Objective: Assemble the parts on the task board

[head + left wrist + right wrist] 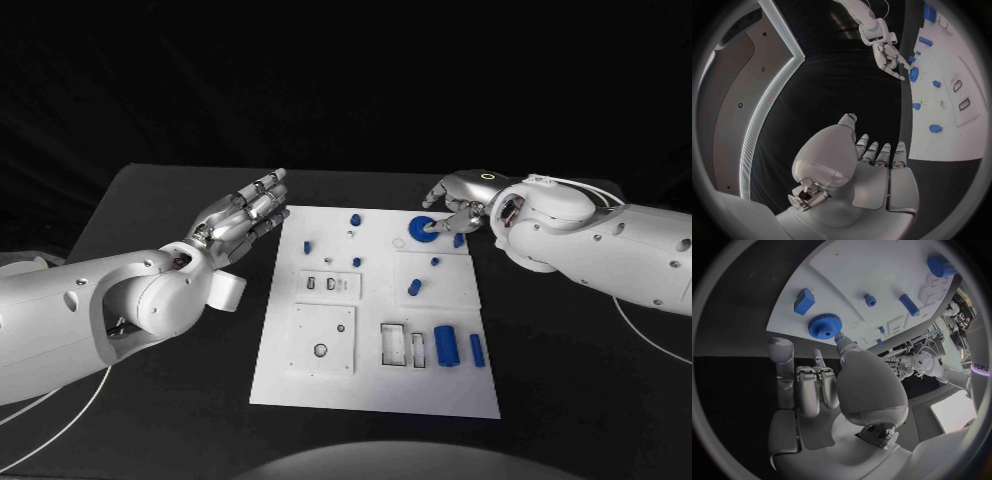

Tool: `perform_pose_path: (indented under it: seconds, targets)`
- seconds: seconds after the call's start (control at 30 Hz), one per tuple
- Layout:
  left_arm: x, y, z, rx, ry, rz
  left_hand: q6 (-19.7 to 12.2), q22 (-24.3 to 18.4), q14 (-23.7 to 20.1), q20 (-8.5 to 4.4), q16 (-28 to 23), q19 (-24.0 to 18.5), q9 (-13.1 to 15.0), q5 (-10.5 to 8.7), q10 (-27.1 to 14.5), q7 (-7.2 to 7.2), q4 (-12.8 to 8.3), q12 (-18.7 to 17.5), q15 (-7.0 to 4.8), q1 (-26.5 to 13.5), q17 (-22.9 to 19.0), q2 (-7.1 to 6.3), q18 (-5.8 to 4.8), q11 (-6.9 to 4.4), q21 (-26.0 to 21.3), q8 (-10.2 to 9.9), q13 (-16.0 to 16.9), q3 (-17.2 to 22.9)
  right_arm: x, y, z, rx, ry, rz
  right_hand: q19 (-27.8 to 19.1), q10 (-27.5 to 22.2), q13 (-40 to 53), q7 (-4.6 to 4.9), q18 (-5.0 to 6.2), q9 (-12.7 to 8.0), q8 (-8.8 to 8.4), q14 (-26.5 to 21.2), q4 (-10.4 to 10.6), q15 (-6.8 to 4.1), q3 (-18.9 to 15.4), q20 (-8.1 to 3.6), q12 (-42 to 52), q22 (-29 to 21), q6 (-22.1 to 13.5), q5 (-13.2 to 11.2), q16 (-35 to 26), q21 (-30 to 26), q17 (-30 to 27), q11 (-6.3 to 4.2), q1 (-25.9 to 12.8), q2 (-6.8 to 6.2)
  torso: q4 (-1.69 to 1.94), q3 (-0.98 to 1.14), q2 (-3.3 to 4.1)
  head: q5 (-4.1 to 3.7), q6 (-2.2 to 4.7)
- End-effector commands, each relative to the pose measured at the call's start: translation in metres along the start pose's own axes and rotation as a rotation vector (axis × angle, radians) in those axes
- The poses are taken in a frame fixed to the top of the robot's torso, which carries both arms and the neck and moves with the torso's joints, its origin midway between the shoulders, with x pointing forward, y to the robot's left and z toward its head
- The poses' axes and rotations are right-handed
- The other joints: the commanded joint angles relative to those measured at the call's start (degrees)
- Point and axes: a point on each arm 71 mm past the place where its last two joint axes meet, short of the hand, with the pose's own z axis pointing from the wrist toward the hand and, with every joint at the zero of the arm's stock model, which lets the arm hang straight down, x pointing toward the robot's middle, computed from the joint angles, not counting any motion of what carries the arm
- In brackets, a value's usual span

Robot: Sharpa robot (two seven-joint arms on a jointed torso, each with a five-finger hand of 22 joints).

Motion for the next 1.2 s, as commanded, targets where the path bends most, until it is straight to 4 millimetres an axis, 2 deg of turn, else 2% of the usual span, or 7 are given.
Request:
perform_pose_path:
  seconds: [0.03,0.57,0.77,0.83,0.9,1.0,1.2]
  targets:
    - [0.002,0.000,0.001,0.006,0.022,-0.011,0.04,-0.02,-0.05,0.31,-0.21,-0.10,0.03,0.39,-0.02,-0.04,-0.35,-0.17,0.47,0.19,-0.08,-0.06,0.37,0.02,-0.12,0.27,0.04,0.06,0.006,-0.001,0.001,0.004,0.026,-0.005,-0.39,6.21,15.06,-0.07,-1.03,0.23,0.62,6.07,-0.40,-0.17,0.29,0.21,0.21,0.20,0.96,0.66,0.19,0.10,15.06,0.16,0.27,0.44,-0.06,0.04,0.03,0.02,0.12]
    - [0.002,0.000,0.001,0.004,0.026,-0.013,0.03,-0.01,-0.05,0.37,-0.21,-0.07,0.03,0.43,-0.01,-0.06,-0.42,-0.17,0.53,0.21,-0.08,-0.08,0.35,0.08,-0.10,0.27,0.04,0.08,0.021,-0.001,0.006,0.002,0.044,-0.008,-1.36,6.21,15.06,-0.18,-0.85,1.27,1.73,6.07,-1.38,-0.21,0.79,0.25,0.21,0.53,3.25,2.62,0.19,-0.34,15.06,0.07,0.96,0.50,-0.07,0.06,0.10,-0.09,0.12]
    - [0.002,0.000,0.001,0.002,0.028,-0.014,-0.01,0.00,-0.05,0.41,-0.21,-0.06,0.02,0.46,0.00,-0.06,-0.48,-0.16,0.59,0.21,-0.08,-0.08,0.34,0.14,-0.09,0.26,0.05,0.10,0.028,-0.001,0.007,-0.004,0.044,-0.004,-2.25,6.21,15.06,-0.65,-0.58,2.90,3.67,6.07,-2.72,-0.45,2.12,0.03,0.21,0.58,5.93,9.48,0.19,-1.08,15.06,-0.31,2.09,0.65,-0.05,0.11,0.13,0.04,0.03]
    - [0.002,0.000,0.001,0.001,0.028,-0.014,-0.01,0.00,-0.05,0.41,-0.21,-0.06,0.02,0.46,0.00,-0.06,-0.48,-0.16,0.59,0.21,-0.08,-0.08,0.34,0.14,-0.09,0.26,0.05,0.10,0.030,-0.001,0.007,-0.010,0.039,-0.002,-2.49,6.21,15.06,-1.20,-0.50,4.25,5.31,6.07,-3.76,-0.80,3.22,-0.31,0.21,0.88,7.61,14.50,0.19,-1.18,15.06,-0.78,2.92,0.67,-0.04,0.10,0.12,0.05,-0.03]
    - [0.002,0.000,0.001,0.000,0.028,-0.014,-0.01,0.00,-0.05,0.41,-0.21,-0.06,0.02,0.46,0.00,-0.06,-0.48,-0.16,0.59,0.21,-0.08,-0.08,0.34,0.14,-0.09,0.26,0.05,0.10,0.030,0.000,0.007,-0.016,0.032,0.001,-2.59,6.21,15.06,-1.58,-0.53,5.43,6.70,6.07,-4.56,-1.06,4.00,-0.49,0.21,1.16,8.85,17.66,0.19,-1.18,15.06,-1.06,3.47,0.62,-0.05,0.09,0.12,0.07,-0.07]
    - [0.001,0.000,0.001,-0.002,0.026,-0.013,-0.03,0.01,-0.05,0.46,-0.21,-0.04,0.02,0.49,0.00,-0.07,-0.54,-0.16,0.64,0.22,-0.08,-0.08,0.34,0.20,-0.08,0.26,0.05,0.12,0.029,0.002,0.006,-0.027,0.014,0.004,-2.60,6.21,15.06,-1.90,-0.59,7.03,8.39,6.07,-5.67,-1.29,4.78,-0.67,0.21,1.57,9.93,19.09,0.19,-1.05,15.06,-1.25,4.22,0.62,-0.14,0.07,0.13,0.29,-0.21]
    - [0.000,0.001,0.000,-0.006,0.024,-0.013,-0.03,0.01,-0.05,0.46,-0.21,-0.04,0.02,0.49,0.00,-0.07,-0.54,-0.16,0.64,0.22,-0.08,-0.08,0.34,0.20,-0.08,0.26,0.05,0.12,0.027,0.006,0.005,-0.054,-0.020,0.011,-2.64,6.21,15.06,-2.37,-0.60,10.40,11.43,6.07,-7.24,-1.46,5.54,-0.90,0.21,2.18,10.20,18.48,0.19,-1.06,15.06,-1.41,5.04,0.98,-0.16,0.04,0.12,0.36,-0.24]
